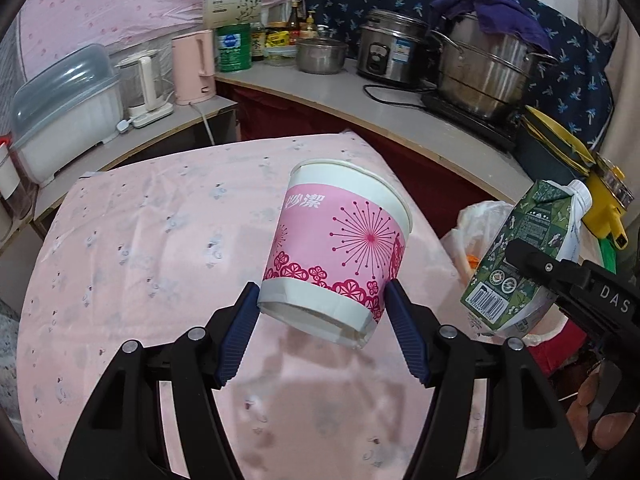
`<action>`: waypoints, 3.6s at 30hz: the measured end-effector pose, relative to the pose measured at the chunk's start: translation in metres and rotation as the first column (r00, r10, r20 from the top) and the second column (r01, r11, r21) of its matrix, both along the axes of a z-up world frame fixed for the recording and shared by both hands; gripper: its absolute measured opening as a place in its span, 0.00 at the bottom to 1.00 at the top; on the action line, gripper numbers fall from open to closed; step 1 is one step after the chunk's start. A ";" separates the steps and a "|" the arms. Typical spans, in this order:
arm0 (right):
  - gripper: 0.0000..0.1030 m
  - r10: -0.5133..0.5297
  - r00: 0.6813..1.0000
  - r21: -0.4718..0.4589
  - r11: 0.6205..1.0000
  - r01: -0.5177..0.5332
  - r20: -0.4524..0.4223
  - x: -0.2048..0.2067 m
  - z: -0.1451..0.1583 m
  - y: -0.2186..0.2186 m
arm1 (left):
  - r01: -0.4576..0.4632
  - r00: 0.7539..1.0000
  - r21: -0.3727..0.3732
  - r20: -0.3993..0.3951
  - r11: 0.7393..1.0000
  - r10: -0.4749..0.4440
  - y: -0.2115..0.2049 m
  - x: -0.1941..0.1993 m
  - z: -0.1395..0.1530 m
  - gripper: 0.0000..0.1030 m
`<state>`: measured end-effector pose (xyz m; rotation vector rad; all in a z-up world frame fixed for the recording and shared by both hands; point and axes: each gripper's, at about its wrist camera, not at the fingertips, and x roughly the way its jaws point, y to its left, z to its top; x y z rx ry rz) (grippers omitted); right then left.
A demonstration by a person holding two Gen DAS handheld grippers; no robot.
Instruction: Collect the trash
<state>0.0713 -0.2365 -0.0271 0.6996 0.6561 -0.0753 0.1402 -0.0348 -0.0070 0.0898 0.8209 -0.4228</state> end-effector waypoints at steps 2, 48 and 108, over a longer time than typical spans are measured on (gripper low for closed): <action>0.17 -0.035 0.999 0.001 0.999 0.035 0.003 -0.012 0.000 -0.022 | 0.036 0.999 0.008 0.003 0.999 -0.036 -0.022 -0.005 0.000 0.60; 0.28 -0.232 0.972 -0.040 0.972 0.230 -0.041 -0.041 -0.025 -0.139 | 0.169 0.984 0.045 -0.059 0.985 -0.166 -0.155 -0.003 -0.033 0.76; 0.56 -0.143 0.983 -0.413 0.907 0.082 -0.119 -0.103 0.014 -0.053 | 0.120 0.990 0.081 0.068 0.989 -0.125 -0.101 -0.071 0.000 0.82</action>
